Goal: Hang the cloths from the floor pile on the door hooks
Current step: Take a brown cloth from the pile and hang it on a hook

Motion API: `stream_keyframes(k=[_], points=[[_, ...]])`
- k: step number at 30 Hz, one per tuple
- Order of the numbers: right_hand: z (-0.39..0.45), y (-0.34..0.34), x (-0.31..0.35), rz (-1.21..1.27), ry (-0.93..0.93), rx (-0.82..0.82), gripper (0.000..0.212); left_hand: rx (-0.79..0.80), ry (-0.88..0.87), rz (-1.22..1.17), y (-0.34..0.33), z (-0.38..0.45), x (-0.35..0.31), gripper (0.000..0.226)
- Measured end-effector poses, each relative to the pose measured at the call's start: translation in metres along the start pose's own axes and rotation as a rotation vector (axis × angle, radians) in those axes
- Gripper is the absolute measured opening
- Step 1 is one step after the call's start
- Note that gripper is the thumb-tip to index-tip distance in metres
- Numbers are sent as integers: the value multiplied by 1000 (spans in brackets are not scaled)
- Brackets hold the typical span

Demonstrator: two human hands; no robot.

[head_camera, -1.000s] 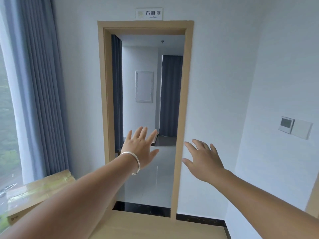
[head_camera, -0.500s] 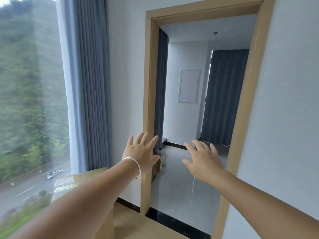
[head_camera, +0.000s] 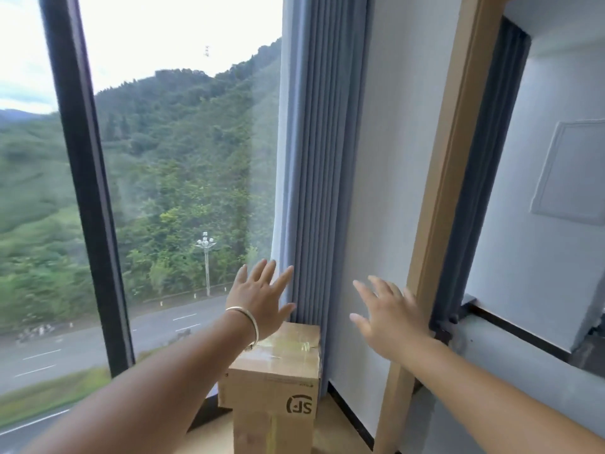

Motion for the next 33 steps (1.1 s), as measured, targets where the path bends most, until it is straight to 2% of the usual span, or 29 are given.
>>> stream_keyframes(k=[7,19,26,33], points=[[85,-61,68,113,195,38,64,100,234,76,-53,-5,89,73],[186,-204,217,210,496,180,61,233,469,106,-191,-31,220,72],[180,-311,284,274,608,361,59,423,630,27,-291,-108,234,72],[120,-458,344,284,768,531,59,681,849,-40,-417,-229,213,71]])
Point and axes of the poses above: each hand's wrist, its own z-axis towards the middle knuckle, its own y-axis out of the back of the hand, x = y × z, the point moved 2 cm from there along z, towards the middle knuckle, and after that the axes turned 3 degrees about -x, right-handed, at the moved point
